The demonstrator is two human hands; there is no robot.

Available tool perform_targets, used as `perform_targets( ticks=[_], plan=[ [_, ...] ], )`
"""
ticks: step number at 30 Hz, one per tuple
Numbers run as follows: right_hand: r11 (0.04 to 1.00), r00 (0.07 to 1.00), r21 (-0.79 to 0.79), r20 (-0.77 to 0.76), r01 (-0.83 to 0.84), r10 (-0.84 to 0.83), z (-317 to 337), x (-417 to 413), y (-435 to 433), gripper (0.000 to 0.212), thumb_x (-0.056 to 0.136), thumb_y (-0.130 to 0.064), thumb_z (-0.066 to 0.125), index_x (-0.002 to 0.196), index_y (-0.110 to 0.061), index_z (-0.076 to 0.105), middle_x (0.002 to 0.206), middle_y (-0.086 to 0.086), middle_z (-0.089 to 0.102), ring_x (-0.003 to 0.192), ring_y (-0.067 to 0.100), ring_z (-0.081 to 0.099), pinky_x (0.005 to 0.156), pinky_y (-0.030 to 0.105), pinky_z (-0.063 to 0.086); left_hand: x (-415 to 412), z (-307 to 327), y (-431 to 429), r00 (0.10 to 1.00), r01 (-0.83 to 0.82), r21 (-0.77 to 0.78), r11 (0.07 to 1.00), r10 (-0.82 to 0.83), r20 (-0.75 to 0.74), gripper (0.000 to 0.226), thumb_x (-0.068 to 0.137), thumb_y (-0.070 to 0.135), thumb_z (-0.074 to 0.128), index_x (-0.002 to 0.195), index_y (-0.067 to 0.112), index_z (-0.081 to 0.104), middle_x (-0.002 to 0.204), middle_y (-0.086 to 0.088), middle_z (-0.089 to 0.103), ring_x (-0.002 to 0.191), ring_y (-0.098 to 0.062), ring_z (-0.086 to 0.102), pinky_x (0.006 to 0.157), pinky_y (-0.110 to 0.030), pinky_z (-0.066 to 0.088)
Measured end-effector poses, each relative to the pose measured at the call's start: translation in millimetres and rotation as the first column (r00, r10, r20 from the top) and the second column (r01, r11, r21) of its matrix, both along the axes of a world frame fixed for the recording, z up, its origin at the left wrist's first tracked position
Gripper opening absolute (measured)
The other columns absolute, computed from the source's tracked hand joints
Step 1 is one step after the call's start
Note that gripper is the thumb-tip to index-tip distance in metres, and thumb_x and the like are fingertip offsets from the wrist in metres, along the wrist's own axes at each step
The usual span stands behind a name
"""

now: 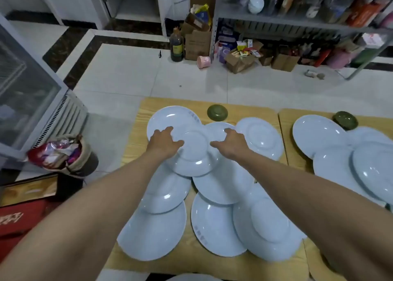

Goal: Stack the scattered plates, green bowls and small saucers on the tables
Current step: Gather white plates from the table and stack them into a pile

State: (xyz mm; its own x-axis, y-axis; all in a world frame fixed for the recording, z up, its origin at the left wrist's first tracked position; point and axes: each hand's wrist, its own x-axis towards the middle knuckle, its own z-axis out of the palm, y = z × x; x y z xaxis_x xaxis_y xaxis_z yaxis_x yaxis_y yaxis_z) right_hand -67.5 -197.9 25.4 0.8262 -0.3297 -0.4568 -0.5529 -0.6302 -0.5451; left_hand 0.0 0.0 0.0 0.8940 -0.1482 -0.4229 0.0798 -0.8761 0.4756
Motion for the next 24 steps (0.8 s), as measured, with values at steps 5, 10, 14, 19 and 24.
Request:
perform_targets(
  ticks=[5, 10, 14, 19, 24],
  plan=[
    [0.979, 0.982, 0.097, -0.069, 0.18, -0.174, -22.0, 1.8, 8.8, 0.071, 0.085, -0.039, 0.073, 0.14, -0.006, 0.043, 0.139, 0.012, 0.051, 0.122, 0.03, 0.05, 0.088, 0.034, 0.043, 1.1, -14.8, 4.8, 0.996, -0.047, -0.008, 0.999, 0.047, -0.082, 0.073, 0.087, 0.045, 0.065, 0.149, 0.022, 0.034, 0.144, -0.015, 0.041, 0.132, -0.033, 0.041, 0.1, -0.036, 0.039],
    [0.931, 0.947, 0.179, -0.101, 0.318, -0.304, -39.7, 3.5, 16.0, 0.052, 0.076, -0.036, 0.081, 0.111, -0.007, 0.055, 0.11, 0.009, 0.056, 0.096, 0.025, 0.053, 0.072, 0.031, 0.043, 0.4, -18.2, 3.3, 0.995, -0.069, -0.044, 0.997, 0.066, -0.079, 0.063, 0.086, 0.038, 0.068, 0.14, 0.014, 0.044, 0.137, -0.014, 0.049, 0.126, -0.031, 0.046, 0.091, -0.031, 0.04],
    [0.909, 0.93, 0.202, -0.13, 0.365, -0.345, -47.9, 5.6, 20.5, 0.057, 0.072, -0.034, 0.084, 0.116, -0.009, 0.056, 0.114, 0.009, 0.058, 0.097, 0.024, 0.054, 0.077, 0.035, 0.052, 2.2, -22.2, 5.0, 0.988, -0.135, -0.058, 0.989, 0.13, -0.084, 0.066, 0.085, 0.035, 0.071, 0.14, 0.012, 0.043, 0.137, -0.013, 0.05, 0.127, -0.029, 0.046, 0.089, -0.029, 0.04],
    [0.887, 0.911, 0.208, -0.125, 0.412, -0.394, -51.0, 7.0, 22.6, 0.058, 0.07, -0.032, 0.086, 0.112, -0.011, 0.051, 0.115, 0.008, 0.055, 0.099, 0.024, 0.053, 0.088, 0.043, 0.056, 1.4, -25.9, 5.8, 0.976, -0.207, -0.079, 0.975, 0.2, -0.088, 0.076, 0.082, 0.035, 0.076, 0.144, 0.011, 0.041, 0.141, -0.011, 0.049, 0.131, -0.028, 0.045, 0.098, -0.031, 0.041],
    [0.869, 0.895, 0.219, -0.15, 0.444, -0.419, -47.3, 7.6, 23.8, 0.066, 0.069, -0.029, 0.088, 0.121, -0.009, 0.051, 0.116, 0.007, 0.054, 0.099, 0.024, 0.053, 0.09, 0.043, 0.055, 1.3, -22.6, 5.1, 0.942, -0.325, -0.111, 0.939, 0.311, -0.127, 0.079, 0.076, 0.032, 0.083, 0.14, 0.009, 0.044, 0.141, -0.01, 0.05, 0.129, -0.028, 0.047, 0.099, -0.034, 0.043]
  ],
)
